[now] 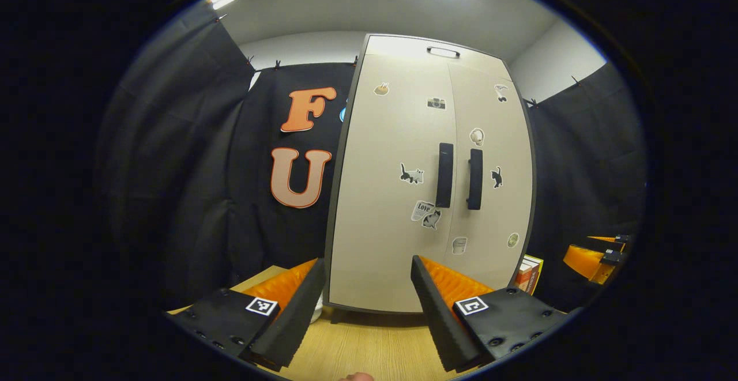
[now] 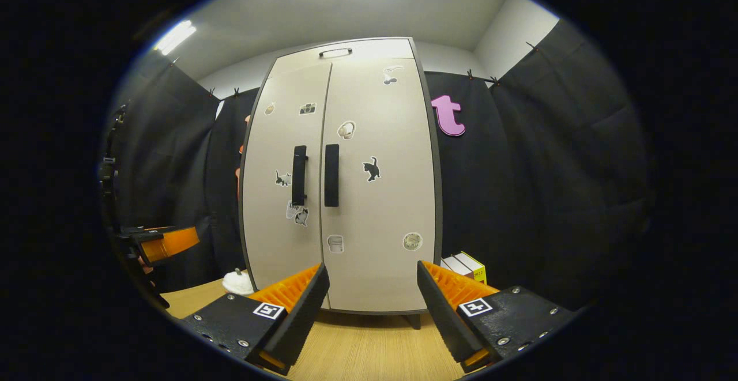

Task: Grab one shoe with the right hand and put it into the shoe cabinet, grab the other shoe with the left hand and put it into the shoe cabinet; then close the right door with the right hand and the left door with the left hand.

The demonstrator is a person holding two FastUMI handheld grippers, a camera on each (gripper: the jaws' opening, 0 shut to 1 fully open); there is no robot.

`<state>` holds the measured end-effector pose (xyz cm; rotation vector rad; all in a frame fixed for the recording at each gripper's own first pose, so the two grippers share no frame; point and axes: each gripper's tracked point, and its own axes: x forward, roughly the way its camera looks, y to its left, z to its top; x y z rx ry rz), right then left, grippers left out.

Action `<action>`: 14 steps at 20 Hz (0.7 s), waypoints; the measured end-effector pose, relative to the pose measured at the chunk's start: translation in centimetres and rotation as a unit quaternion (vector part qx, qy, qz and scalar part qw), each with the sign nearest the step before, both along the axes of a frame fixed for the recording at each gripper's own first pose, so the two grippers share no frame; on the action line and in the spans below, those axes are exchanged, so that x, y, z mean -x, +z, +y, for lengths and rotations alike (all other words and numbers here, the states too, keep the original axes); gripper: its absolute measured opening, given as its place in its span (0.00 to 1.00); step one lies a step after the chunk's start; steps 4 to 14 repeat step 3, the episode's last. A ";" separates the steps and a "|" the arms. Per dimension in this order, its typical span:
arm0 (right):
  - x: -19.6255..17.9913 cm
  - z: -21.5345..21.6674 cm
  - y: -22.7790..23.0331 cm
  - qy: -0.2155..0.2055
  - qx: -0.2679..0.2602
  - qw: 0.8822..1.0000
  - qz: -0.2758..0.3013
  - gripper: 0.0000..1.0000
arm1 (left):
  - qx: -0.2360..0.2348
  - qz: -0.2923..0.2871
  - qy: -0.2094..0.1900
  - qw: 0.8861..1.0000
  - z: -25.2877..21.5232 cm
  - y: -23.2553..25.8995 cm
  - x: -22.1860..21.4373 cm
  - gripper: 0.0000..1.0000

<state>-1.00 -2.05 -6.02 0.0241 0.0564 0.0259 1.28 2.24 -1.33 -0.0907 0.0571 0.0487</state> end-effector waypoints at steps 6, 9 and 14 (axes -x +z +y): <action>0.0 -0.3 0.2 -0.004 0.000 1.000 -0.001 0.94 | -0.002 0.006 -0.010 1.000 -0.6 -0.6 -0.4 0.96; 0.0 -0.3 0.2 -0.004 0.000 1.000 -0.001 0.94 | -0.002 0.006 -0.010 1.000 -0.6 -0.6 -0.4 0.96; 0.0 -0.3 0.2 -0.004 0.000 1.000 -0.001 0.94 | -0.002 0.006 -0.010 1.000 -0.6 -0.6 -0.4 0.96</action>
